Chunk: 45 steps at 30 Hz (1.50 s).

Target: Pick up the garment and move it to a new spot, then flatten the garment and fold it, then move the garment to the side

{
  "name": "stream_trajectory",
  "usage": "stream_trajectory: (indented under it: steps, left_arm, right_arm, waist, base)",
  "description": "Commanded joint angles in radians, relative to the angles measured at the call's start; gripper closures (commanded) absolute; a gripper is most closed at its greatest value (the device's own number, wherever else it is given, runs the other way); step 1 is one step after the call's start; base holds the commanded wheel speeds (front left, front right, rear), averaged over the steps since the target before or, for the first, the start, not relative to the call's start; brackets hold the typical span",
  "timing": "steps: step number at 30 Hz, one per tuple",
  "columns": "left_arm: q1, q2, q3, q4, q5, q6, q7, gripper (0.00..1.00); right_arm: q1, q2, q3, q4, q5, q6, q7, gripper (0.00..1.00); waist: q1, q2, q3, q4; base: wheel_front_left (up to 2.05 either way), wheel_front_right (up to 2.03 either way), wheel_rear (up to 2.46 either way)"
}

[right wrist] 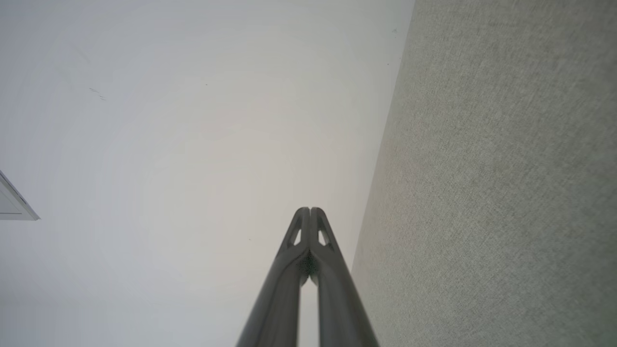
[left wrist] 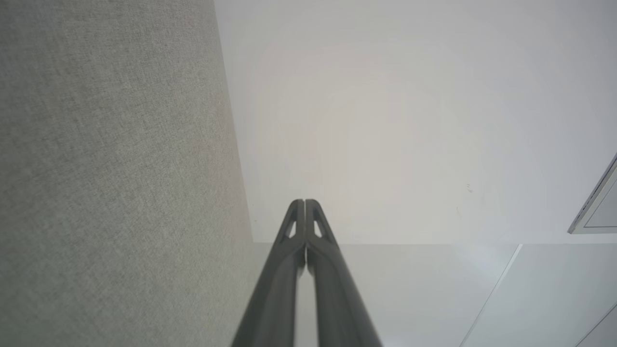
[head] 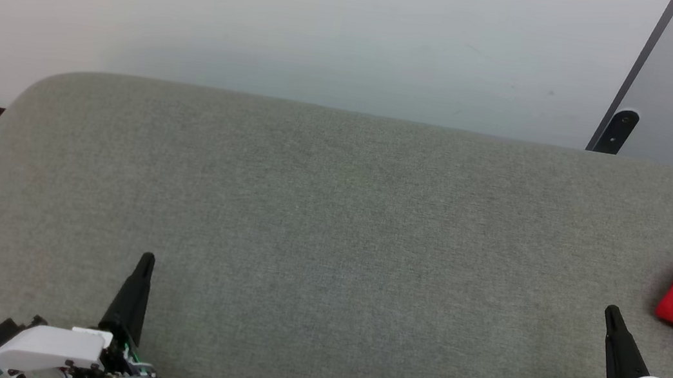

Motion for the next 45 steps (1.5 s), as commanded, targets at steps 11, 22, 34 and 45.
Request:
stream_trajectory:
  steps: [11, 22, 34, 45]
  left_arm:
    - [-0.01, -0.002, 0.004, 0.002, 0.004, -0.004, 0.003, 1.0]
    - [-0.01, -0.003, 0.005, 0.002, 0.005, -0.004, 0.003, 1.0]
    - [-0.01, -0.003, 0.006, 0.002, 0.006, -0.004, 0.003, 1.0]
    - [-0.01, -0.004, 0.006, 0.002, 0.006, -0.004, 0.004, 1.0]
  right_arm:
    - [-0.003, 0.004, 0.0, 0.0, 0.004, -0.001, 0.002, 1.0]
    - [-0.003, 0.004, 0.0, 0.0, 0.004, -0.001, 0.002, 1.0]
    - [-0.003, 0.004, 0.0, 0.0, 0.004, -0.001, 0.002, 1.0]
    - [-0.003, 0.004, 0.0, 0.0, 0.004, -0.001, 0.002, 1.0]
  waist:
    - [0.0, -0.0001, 0.0, 0.0]
    - [0.0, -0.0001, 0.0, 0.0]
    - [0.0, -0.0001, 0.0, 0.0]
    - [0.0, -0.0001, 0.0, 0.0]
  base:
    - [0.0, 0.0, 0.0]
    - [0.0, 0.0, 0.0]
    - [0.0, 0.0, 0.0]
    - [0.0, 0.0, 0.0]
